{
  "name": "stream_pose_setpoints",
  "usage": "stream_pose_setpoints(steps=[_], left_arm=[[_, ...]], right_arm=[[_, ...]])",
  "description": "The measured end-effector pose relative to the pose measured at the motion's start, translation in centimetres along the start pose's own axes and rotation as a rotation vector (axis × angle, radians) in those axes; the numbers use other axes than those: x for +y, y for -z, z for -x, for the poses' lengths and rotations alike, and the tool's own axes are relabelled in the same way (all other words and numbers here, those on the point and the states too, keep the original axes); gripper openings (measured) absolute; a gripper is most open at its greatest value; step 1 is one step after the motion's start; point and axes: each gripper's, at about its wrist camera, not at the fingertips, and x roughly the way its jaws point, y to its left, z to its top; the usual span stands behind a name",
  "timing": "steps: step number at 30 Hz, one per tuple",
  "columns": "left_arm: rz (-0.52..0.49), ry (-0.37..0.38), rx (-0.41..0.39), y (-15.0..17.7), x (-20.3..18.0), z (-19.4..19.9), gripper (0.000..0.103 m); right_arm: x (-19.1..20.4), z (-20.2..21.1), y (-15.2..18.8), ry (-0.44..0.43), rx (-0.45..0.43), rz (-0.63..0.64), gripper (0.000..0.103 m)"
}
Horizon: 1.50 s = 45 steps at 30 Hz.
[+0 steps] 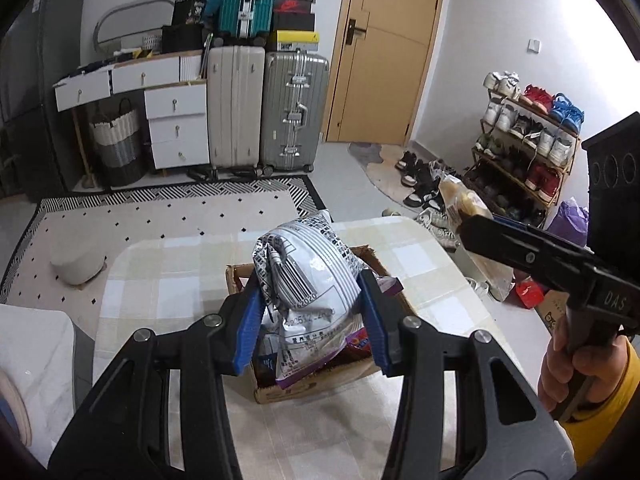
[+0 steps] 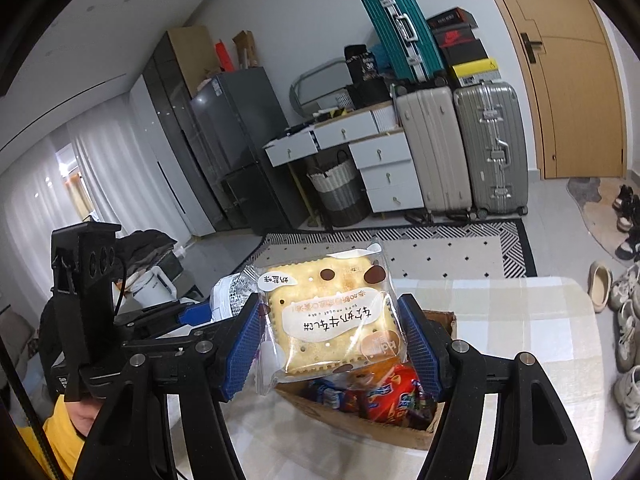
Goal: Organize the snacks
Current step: 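Lift and carry the silver bag and cracker pack over the box with both tools, then open both tools to drop the silver bag and cracker pack into the box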
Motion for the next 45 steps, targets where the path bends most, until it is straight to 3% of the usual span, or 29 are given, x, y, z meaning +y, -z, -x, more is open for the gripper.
stream_pose_setpoints(steps=[13,25,35,37,40,45], left_arm=[[-0.030,0.014,0.142,-1.8,0.9,-16.2,0.043],[-0.029,0.021,0.173,-1.1,1.6,-24.7,0.044],[-0.047,0.005,0.193,2.4,1.5,-24.0,0.044],[-0.049,-0.002,0.198,2.4,1.6,-24.3,0.046],[-0.074,-0.030,0.201,2.8,1.5,-23.1,0.057],[-0.079,-0.051,0.202,3.6,1.3,-21.9,0.063]], right_arm=[[-4.6,-6.2,1.1,0.020,0.086,-0.048,0.068],[-6.1,-9.2,3.3,0.030,0.157,-0.089,0.068],[-6.3,-9.2,3.6,0.032,0.159,-0.117,0.068],[-6.2,-9.3,3.6,0.030,0.160,-0.118,0.068],[-6.2,-9.5,3.6,0.032,0.168,-0.125,0.068],[-6.0,-9.8,4.2,0.029,0.183,-0.125,0.068]])
